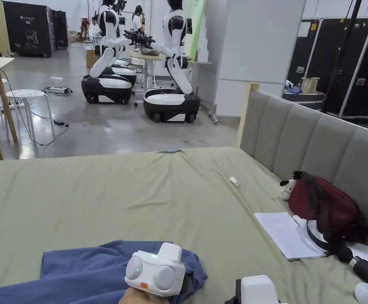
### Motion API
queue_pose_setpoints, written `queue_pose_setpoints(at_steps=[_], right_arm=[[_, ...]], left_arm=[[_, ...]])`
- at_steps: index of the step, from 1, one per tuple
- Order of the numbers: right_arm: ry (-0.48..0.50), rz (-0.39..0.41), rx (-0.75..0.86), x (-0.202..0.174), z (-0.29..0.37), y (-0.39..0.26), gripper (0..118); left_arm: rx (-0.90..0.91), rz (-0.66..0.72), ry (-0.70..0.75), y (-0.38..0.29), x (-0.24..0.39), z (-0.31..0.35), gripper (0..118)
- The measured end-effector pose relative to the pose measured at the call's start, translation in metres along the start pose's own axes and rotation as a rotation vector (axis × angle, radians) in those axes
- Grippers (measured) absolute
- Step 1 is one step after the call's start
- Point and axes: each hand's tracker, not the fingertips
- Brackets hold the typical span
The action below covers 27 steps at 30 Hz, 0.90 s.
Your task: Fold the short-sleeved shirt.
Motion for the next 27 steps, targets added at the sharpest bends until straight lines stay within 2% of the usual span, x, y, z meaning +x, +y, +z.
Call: queue_pose_setpoints(at_steps=[1, 2, 3, 5, 10, 12, 17, 20, 21, 22, 23, 25, 27], right_arm=[[0.005, 0.005, -0.001, -0.001, 0.000, 0.001, 0], [0.011, 0.005, 0.002, -0.002, 0.001, 0.002, 0], [0.019, 0.001, 0.006, -0.003, 0.003, 0.003, 0], [0.043, -0.001, 0.017, -0.012, 0.008, 0.010, 0], [0.107, 0.012, 0.062, -0.043, 0.024, 0.025, 0], [0.132, 0.026, 0.084, -0.059, 0.034, 0.030, 0], [0.210, 0.040, 0.121, -0.095, 0.058, 0.037, 0], [0.243, 0.043, 0.138, -0.113, 0.073, 0.038, 0], [0.252, 0.045, 0.144, -0.119, 0.078, 0.037, 0], [0.260, 0.044, 0.148, -0.125, 0.082, 0.036, 0], [0.268, 0.044, 0.149, -0.131, 0.085, 0.035, 0], [0.281, 0.056, 0.154, -0.140, 0.087, 0.033, 0], [0.280, 0.059, 0.165, -0.146, 0.090, 0.032, 0]], left_arm=[[0.024, 0.027, 0.011, 0.001, -0.003, 0.006, 77], [0.040, 0.037, 0.031, 0.001, -0.007, 0.016, 101], [0.050, 0.025, 0.025, -0.001, -0.009, 0.027, 102], [0.127, 0.009, 0.043, -0.005, -0.015, 0.062, 95], [0.382, 0.039, 0.178, -0.049, -0.037, 0.190, 94], [0.461, 0.034, 0.282, -0.081, -0.045, 0.245, 94], [0.523, 0.037, 0.463, -0.172, -0.079, 0.358, 95], [0.510, 0.106, 0.567, -0.217, -0.100, 0.398, 95], [0.490, 0.145, 0.592, -0.232, -0.109, 0.410, 93], [0.466, 0.197, 0.614, -0.246, -0.116, 0.418, 86], [0.450, 0.244, 0.626, -0.259, -0.124, 0.425, 64], [0.449, 0.293, 0.655, -0.277, -0.135, 0.429, 0], [0.422, 0.300, 0.680, -0.288, -0.141, 0.428, 0]])
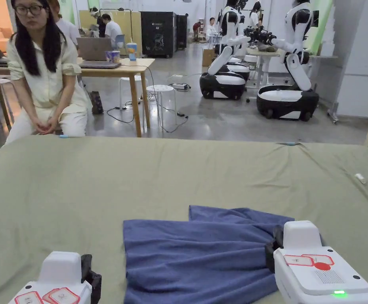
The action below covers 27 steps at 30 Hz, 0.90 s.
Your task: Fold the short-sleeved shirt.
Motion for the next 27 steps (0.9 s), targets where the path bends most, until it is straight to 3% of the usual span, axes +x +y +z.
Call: queue_pose_setpoints(at_steps=[9, 18, 27], right_arm=[[0.009, 0.009, -0.011, -0.007, 0.000, 0.001, 0], [0.004, 0.024, -0.051, 0.002, -0.022, -0.005, 0], [-0.020, 0.005, -0.107, 0.024, -0.063, -0.022, 0]], left_arm=[[-0.042, 0.024, -0.085, 0.008, 0.003, -0.026, 0], [-0.321, -0.099, -0.147, 0.069, 0.004, -0.203, 0], [-0.638, 0.007, -0.160, 0.075, 0.014, -0.366, 0]])
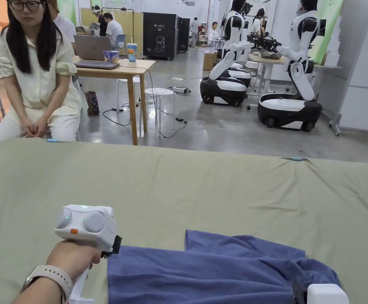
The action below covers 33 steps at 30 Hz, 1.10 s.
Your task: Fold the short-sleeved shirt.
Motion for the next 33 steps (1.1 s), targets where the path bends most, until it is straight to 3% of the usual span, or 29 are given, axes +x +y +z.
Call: queue_pose_setpoints(at_steps=[6, 7, 8, 9, 10, 14, 17, 21, 22, 23, 24, 33], right_arm=[[-0.033, -0.006, -0.038, 0.015, -0.024, -0.012, 0], [-0.037, -0.008, -0.043, 0.017, -0.027, -0.013, 0], [-0.041, -0.008, -0.047, 0.018, -0.028, -0.014, 0], [-0.046, -0.009, -0.051, 0.019, -0.030, -0.015, 0], [-0.049, -0.009, -0.053, 0.020, -0.033, -0.017, 0], [-0.066, -0.010, -0.053, 0.027, -0.031, -0.017, 0], [-0.079, -0.018, -0.057, 0.034, -0.030, -0.017, 0], [-0.102, -0.025, -0.062, 0.046, -0.029, -0.021, 0], [-0.107, -0.031, -0.066, 0.047, -0.028, -0.022, 0], [-0.108, -0.035, -0.073, 0.048, -0.028, -0.022, 0], [-0.110, -0.038, -0.083, 0.050, -0.029, -0.023, 0], [-0.154, -0.015, -0.215, 0.102, -0.064, -0.028, 0]], left_arm=[[-0.006, 0.004, 0.025, 0.021, 0.000, -0.037, 0], [0.004, 0.003, 0.034, 0.022, 0.002, -0.039, 16], [0.011, 0.004, 0.035, 0.022, 0.002, -0.040, 61], [0.011, 0.007, 0.034, 0.023, 0.003, -0.044, 95], [-0.004, 0.008, 0.034, 0.024, 0.004, -0.049, 114], [0.017, -0.023, 0.069, 0.021, 0.007, -0.060, 94], [-0.021, -0.005, 0.072, 0.019, 0.003, -0.071, 93], [-0.042, -0.036, 0.075, 0.010, 0.016, -0.068, 66], [-0.035, -0.064, 0.056, 0.008, 0.020, -0.062, 49], [-0.024, -0.085, 0.063, 0.007, 0.023, -0.059, 16], [-0.008, -0.079, 0.087, 0.006, 0.023, -0.056, 0], [0.142, -0.046, 0.019, -0.002, 0.026, 0.017, 0]])
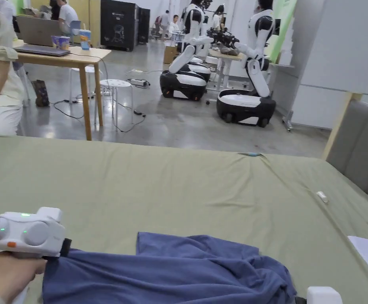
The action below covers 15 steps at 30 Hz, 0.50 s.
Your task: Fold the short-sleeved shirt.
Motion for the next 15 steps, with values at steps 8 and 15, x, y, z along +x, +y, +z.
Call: queue_pose_setpoints(at_steps=[8, 15], right_arm=[[0.017, 0.026, -0.163, 0.067, -0.094, 0.016, 3], [0.066, 0.048, -0.190, 0.069, -0.137, 0.022, 112]], left_arm=[[0.048, 0.007, -0.044, 0.003, -0.008, 0.027, 0], [0.028, 0.021, -0.045, 0.003, -0.014, 0.018, 0]])
